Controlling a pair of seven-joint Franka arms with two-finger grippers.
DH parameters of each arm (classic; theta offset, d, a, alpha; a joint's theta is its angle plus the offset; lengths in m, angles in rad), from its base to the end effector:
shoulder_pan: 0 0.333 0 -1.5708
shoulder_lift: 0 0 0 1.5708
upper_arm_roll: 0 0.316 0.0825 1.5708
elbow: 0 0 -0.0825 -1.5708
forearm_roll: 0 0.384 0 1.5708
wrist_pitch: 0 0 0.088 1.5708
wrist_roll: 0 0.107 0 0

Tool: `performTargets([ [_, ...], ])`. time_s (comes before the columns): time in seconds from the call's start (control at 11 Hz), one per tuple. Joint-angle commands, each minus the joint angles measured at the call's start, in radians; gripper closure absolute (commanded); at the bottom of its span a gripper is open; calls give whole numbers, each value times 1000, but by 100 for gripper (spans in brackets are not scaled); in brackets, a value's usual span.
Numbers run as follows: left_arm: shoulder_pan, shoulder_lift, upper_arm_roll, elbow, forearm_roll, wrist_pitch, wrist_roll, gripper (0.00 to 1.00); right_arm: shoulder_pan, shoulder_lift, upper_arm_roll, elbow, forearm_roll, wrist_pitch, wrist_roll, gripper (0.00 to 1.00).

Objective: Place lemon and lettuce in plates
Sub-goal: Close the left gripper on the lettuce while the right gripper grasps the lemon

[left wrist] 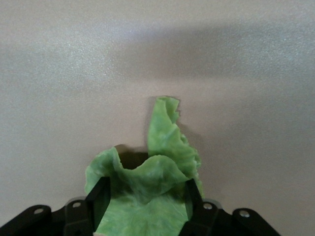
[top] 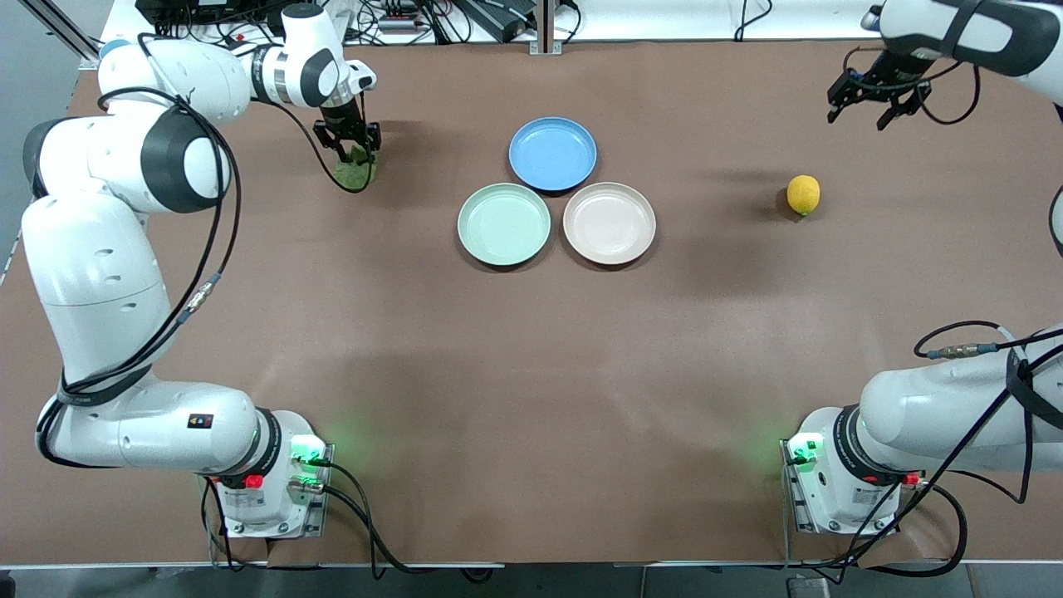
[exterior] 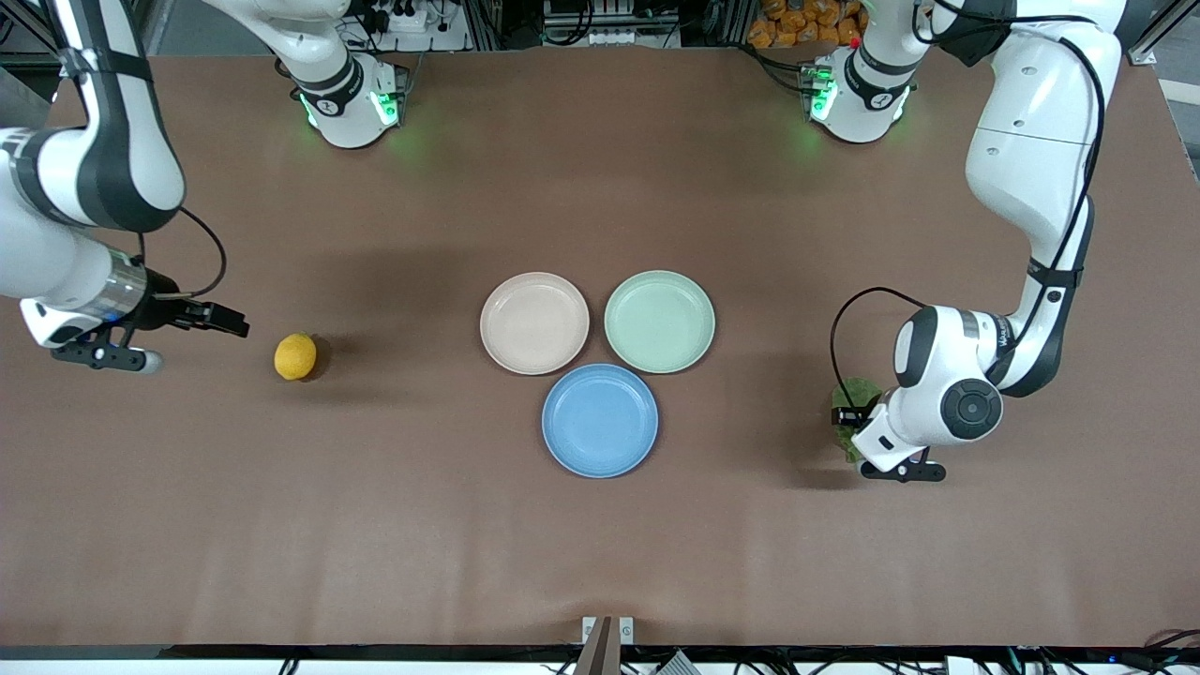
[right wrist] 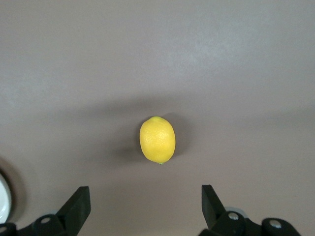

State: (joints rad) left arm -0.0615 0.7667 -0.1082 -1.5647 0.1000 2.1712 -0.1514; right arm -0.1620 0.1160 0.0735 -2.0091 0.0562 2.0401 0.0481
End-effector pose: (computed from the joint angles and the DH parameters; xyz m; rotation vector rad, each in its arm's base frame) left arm 0.6764 -0.1027 0.1810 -3.1058 0.0886 0.2374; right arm 0.5651 -0.0478 0.3915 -3.0693 0.2527 0.1288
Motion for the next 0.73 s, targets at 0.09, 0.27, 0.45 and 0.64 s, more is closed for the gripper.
performTargets([
  [0.09,-1,20,1,20,30,15,-17,87,-7,42,9,-69,14,113,-4,0],
  [0.27,-1,17,1,20,33,15,-17,100,-4,79,9,-86,13,167,-2,0],
  [0.45,-4,7,1,20,40,15,-14,100,-2,99,9,-109,7,205,-2,0],
  [0.64,-12,-13,-1,20,40,6,-17,100,7,111,9,-152,7,288,-2,0],
])
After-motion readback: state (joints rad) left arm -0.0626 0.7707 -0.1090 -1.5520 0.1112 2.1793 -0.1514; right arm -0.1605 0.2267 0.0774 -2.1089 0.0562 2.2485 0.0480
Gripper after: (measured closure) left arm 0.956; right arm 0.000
